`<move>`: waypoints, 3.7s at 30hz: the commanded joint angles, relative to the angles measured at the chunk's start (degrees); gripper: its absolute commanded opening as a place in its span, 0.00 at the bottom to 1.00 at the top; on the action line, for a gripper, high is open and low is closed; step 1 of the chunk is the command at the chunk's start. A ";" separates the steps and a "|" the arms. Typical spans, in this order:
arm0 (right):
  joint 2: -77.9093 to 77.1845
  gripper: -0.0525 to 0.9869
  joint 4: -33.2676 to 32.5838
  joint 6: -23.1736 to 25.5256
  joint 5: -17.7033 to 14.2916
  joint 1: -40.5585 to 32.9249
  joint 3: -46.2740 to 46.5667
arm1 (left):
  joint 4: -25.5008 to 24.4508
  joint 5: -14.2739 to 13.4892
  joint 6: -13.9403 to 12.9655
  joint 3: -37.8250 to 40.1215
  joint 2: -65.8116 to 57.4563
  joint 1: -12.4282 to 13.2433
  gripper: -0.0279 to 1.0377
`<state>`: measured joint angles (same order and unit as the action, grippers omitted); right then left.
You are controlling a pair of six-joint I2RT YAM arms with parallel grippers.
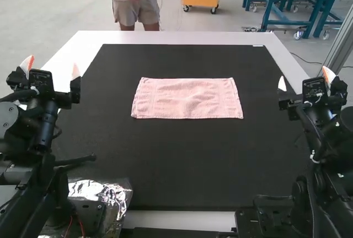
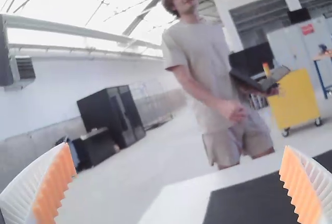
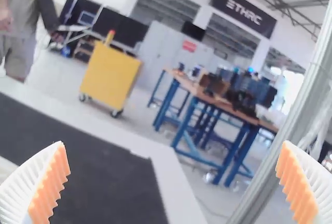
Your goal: Fold the towel.
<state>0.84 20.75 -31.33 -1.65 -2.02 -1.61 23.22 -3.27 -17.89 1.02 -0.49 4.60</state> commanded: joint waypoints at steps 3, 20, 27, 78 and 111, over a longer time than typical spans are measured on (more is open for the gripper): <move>12.17 0.93 0.43 10.15 1.47 0.62 -14.92 | -2.04 -0.16 3.48 13.13 -9.00 -1.09 0.90; 69.47 0.92 -30.16 27.99 17.12 0.70 -39.26 | -31.40 8.54 24.22 42.93 -71.67 -6.01 0.91; 76.33 0.92 -24.01 27.90 18.79 0.09 -40.93 | -29.55 11.09 25.71 47.76 -83.53 -6.71 0.91; 129.94 0.92 -14.78 23.51 9.74 -5.62 -84.09 | -16.19 7.13 17.63 75.62 -124.23 -8.29 0.90; 133.89 0.03 -23.30 19.91 14.22 -5.27 -85.49 | -19.09 8.89 15.78 77.29 -129.50 -8.64 0.05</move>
<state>133.95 -0.10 -10.41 10.11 -7.40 -88.33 4.56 6.92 -1.50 77.52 -128.18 -5.61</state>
